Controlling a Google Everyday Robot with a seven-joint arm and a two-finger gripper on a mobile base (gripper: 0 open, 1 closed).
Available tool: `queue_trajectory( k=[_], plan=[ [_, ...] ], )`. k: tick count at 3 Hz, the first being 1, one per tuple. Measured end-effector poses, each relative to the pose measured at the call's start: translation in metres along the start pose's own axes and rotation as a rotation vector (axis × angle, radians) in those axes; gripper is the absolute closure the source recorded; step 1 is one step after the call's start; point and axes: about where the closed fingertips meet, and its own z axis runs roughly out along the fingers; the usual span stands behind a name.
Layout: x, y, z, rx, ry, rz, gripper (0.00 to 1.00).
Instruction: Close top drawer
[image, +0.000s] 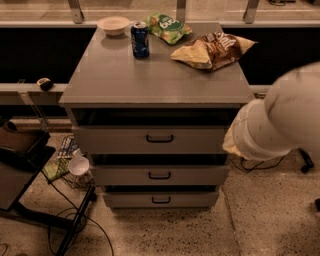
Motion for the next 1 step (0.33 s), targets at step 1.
queue_trajectory(
  k=[1],
  plan=[
    [0.0037,0.0007,-0.0175,-0.035,0.032,0.007,0.84]
  ],
)
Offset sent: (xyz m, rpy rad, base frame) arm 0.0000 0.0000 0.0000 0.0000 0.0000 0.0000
